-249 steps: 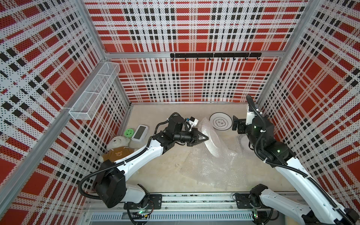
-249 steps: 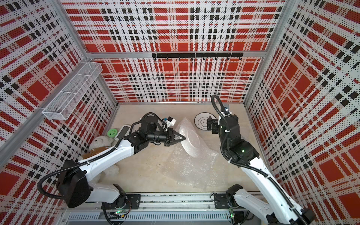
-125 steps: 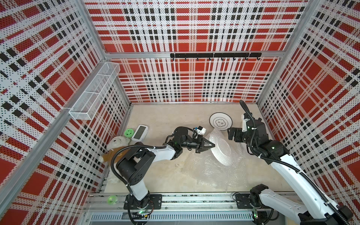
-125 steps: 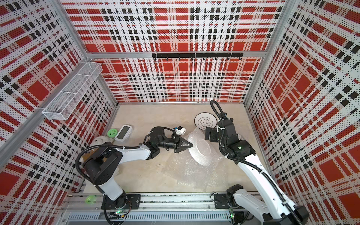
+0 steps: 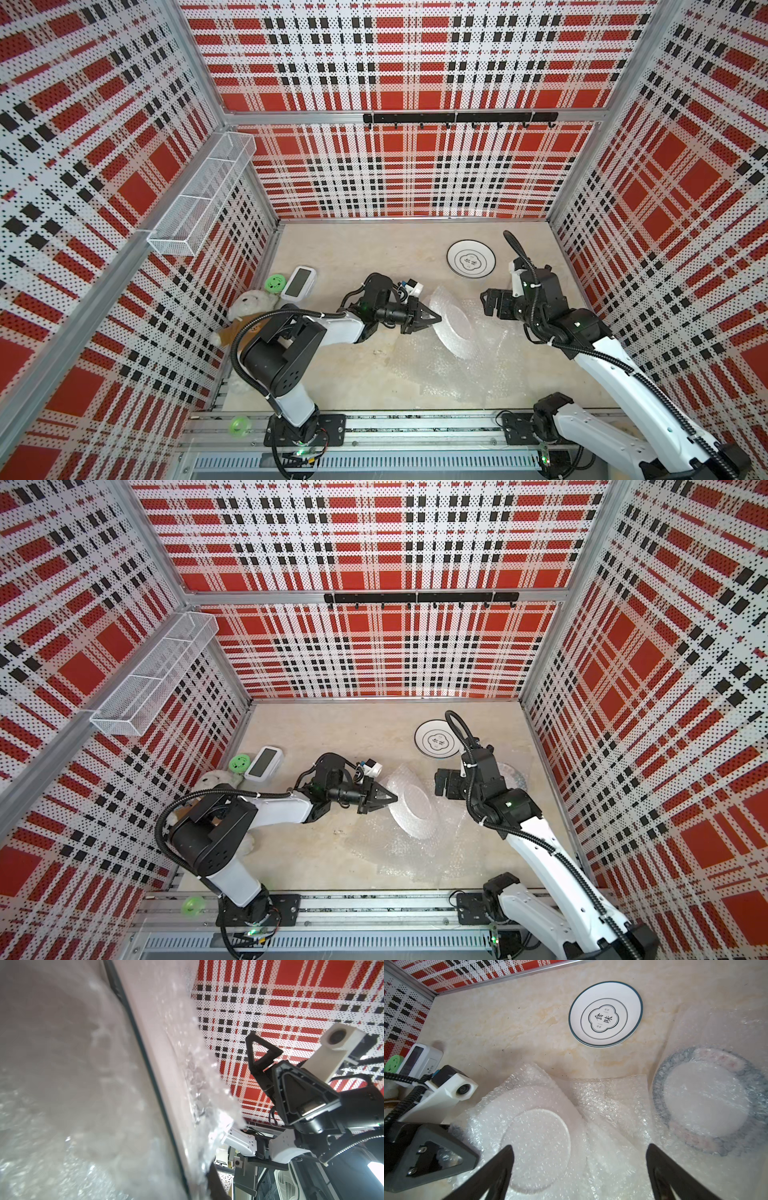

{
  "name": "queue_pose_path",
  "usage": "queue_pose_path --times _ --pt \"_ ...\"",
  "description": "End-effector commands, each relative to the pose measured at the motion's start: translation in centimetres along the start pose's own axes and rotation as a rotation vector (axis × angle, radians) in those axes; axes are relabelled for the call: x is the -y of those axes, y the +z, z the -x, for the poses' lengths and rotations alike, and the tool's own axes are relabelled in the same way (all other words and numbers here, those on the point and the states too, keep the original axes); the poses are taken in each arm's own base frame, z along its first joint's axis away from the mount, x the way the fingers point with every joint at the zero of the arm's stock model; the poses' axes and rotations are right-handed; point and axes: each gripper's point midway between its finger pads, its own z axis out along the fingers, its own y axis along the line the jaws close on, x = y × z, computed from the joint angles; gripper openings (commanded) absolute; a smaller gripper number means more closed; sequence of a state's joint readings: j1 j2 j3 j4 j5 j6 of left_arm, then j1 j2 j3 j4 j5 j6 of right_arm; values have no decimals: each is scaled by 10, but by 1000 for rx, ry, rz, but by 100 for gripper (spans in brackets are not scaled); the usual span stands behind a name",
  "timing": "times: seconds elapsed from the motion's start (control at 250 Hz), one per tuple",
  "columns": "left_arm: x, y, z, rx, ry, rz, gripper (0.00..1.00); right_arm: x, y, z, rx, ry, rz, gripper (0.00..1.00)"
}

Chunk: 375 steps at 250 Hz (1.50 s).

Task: Unpack dinner plates from bubble wrap
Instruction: Place the bubble wrap at the center of the board, then unwrap the bubble wrap.

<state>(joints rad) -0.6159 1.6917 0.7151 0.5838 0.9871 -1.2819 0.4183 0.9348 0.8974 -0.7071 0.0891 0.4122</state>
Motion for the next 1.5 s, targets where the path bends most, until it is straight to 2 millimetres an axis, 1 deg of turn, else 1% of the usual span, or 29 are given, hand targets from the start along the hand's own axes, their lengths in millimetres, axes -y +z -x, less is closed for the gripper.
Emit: queue_pose_path --times 0.0,0.084,0.188,0.284,0.376,0.512,0.636,0.692,0.756,0.852,0.912,0.944,0.996,1.052,1.108,1.172,1.273,1.337,1.393,1.497 --pt "-17 -5 0 -4 -10 47 23 -7 6 -1 -2 27 40 100" --pt "-25 -12 3 17 -21 62 36 -6 12 -8 -22 29 44 100" --pt "-32 -23 7 47 -24 84 48 -7 18 -17 -46 27 52 100" --pt "-41 -31 10 63 -28 108 54 -7 22 -23 -60 57 63 100" --pt "-50 -39 14 82 -50 120 57 -8 26 -27 -69 64 69 100" --pt "-64 -59 23 143 -84 167 66 -9 29 -32 -87 65 78 100" --pt "-70 -79 21 169 -53 307 76 -7 32 -36 -100 58 72 100" --pt "-76 -93 18 173 -37 425 80 -8 34 -38 -107 54 79 100" --pt "-80 -108 17 188 -30 520 82 -12 36 -41 -119 43 96 100" --pt "-78 -133 20 269 -39 581 83 -17 41 -46 -151 24 100 100" --pt "-67 -142 20 306 -3 612 83 -21 45 -50 -176 -27 100 97" --pt "-56 -140 19 308 32 608 83 -25 48 -53 -187 -45 98 95" --pt "-38 -127 15 289 104 599 82 -29 53 -59 -211 -81 84 91" --pt "-22 -107 6 234 177 597 81 -30 60 -66 -240 -118 53 89" --pt "-13 -83 -4 168 246 607 81 -28 68 -73 -271 -143 20 89" --pt "-14 -62 -13 117 284 644 83 -28 76 -79 -294 -160 8 89" --pt "-21 -33 -18 67 298 633 88 -30 88 -82 -300 -172 8 88" --pt "-27 -18 -15 56 289 610 89 -30 95 -84 -305 -179 3 84" --pt "-35 -11 -10 58 274 611 89 -27 100 -85 -306 -185 -17 82" --pt "-38 3 1 71 267 568 87 -28 106 -92 -333 -198 -15 74"
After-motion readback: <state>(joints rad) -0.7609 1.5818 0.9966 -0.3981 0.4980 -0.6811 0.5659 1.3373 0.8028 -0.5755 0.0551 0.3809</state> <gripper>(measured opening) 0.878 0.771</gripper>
